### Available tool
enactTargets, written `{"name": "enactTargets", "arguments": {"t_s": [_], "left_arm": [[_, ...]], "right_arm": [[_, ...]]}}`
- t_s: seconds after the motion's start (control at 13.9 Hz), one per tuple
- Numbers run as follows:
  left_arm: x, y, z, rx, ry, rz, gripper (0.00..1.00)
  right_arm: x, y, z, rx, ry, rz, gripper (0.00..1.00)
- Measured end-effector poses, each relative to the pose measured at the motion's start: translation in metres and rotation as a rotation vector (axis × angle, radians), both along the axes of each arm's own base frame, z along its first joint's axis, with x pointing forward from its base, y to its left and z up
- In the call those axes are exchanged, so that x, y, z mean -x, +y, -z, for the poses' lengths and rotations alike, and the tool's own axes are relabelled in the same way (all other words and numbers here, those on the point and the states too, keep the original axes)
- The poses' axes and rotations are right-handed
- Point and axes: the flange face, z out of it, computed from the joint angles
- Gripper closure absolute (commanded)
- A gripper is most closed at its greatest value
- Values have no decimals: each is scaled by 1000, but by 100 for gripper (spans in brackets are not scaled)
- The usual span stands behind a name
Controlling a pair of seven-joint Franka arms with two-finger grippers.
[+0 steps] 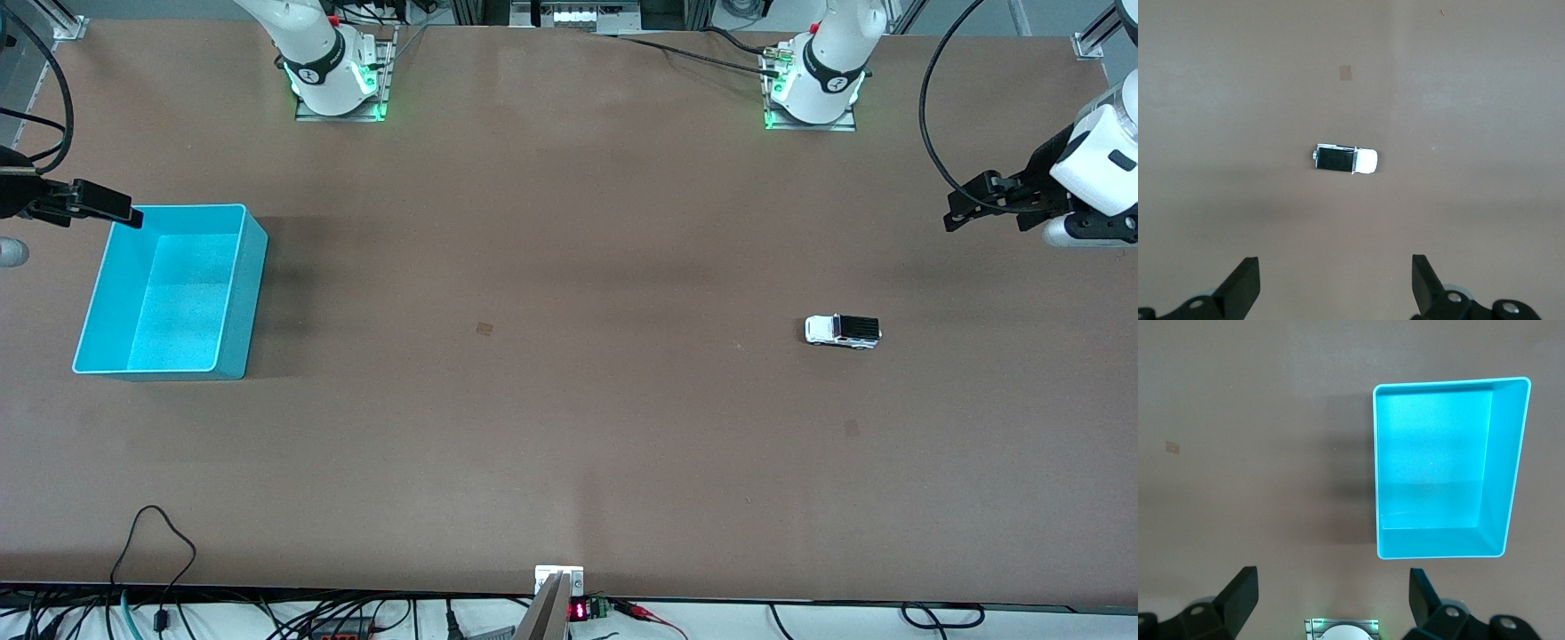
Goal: Wind and store white jeep toy
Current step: 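Reach the left gripper down toward the white jeep toy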
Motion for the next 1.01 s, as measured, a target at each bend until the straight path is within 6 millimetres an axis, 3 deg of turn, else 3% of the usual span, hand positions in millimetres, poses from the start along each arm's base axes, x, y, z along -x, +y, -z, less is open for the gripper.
{"name": "enactTargets", "arguments": {"t_s": [0.36, 0.58, 0.79, 1.01], "left_arm": [[1, -1, 3, 0, 10, 3, 0], [-2, -16, 24, 0, 51, 37, 0], [-21, -40, 72, -1, 94, 179, 0], [-41, -41, 140, 5, 113, 356, 0]], "right_arm": [[0, 0, 0, 0, 2, 0, 0], [0, 0, 0, 0, 3, 0, 0], [0, 0, 0, 0, 3, 0, 0], [0, 0, 1, 0, 6, 0, 0]]}}
